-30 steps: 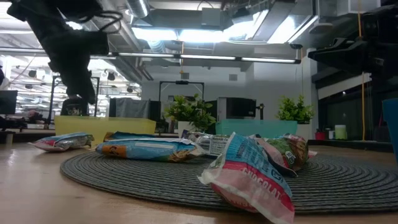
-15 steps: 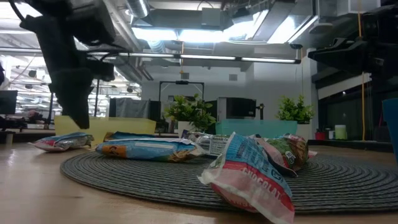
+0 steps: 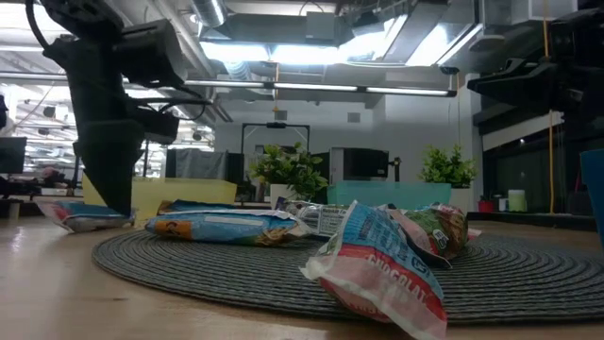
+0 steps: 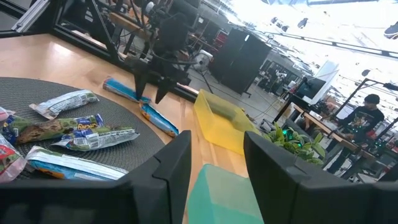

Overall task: Pick and place Granola Bars by type
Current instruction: Put the red granola bar into the yellow bin

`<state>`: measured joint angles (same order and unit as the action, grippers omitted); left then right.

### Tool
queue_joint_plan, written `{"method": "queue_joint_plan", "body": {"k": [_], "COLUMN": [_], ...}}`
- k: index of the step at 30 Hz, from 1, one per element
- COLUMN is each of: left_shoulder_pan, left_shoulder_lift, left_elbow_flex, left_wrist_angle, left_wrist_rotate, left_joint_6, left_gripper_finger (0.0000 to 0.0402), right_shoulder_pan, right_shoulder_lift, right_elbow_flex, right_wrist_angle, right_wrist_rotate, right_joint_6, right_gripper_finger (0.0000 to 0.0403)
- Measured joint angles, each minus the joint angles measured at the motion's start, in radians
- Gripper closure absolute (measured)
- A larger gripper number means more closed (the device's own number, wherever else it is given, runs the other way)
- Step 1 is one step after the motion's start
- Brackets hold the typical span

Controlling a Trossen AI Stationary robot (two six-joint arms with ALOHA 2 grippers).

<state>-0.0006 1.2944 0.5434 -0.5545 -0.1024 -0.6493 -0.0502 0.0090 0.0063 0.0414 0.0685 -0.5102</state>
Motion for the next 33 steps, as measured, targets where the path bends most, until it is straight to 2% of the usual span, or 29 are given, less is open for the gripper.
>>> {"method": "queue_joint_plan", "body": {"k": [7, 11, 15, 26, 30, 33], "left_shoulder_pan": [0.028, 0.041, 0.045, 0.045, 0.045, 0.045], "left_shoulder_lift": [0.001, 0.001, 0.001, -0.001, -0.001, 0.000], "left_elbow_flex": [0.000, 0.000, 0.000, 0.001, 0.005, 0.030], "left_wrist_angle": [0.001, 0.002, 0.002, 0.005, 0.006, -0.004], "left_wrist_rotate": [0.026, 0.025, 0.026, 0.022, 0.009, -0.025], "left_joint_6": [0.000, 0.007, 0.014, 0.016, 0.038, 0.069], "left_gripper_finger": [0.0105, 0.0126, 0.0174, 0.0350, 0.0386, 0.0393], "right_shoulder_pan": [0.000, 0.000, 0.000, 0.000, 0.000, 0.000], "right_shoulder_lift": [0.000, 0.000, 0.000, 0.000, 0.000, 0.000], "right_elbow_flex": [0.000, 0.000, 0.000, 0.000, 0.000, 0.000], "right_wrist_angle": [0.000, 0.000, 0.000, 0.000, 0.000, 0.000], "right_wrist_rotate": [0.000, 0.000, 0.000, 0.000, 0.000, 0.000], "right_joint_6": [0.000, 0.000, 0.000, 0.000, 0.000, 0.000], "right_gripper_finger": [0.0253, 0.0253, 0.0253, 0.0253, 0.0253, 0.0253]}}
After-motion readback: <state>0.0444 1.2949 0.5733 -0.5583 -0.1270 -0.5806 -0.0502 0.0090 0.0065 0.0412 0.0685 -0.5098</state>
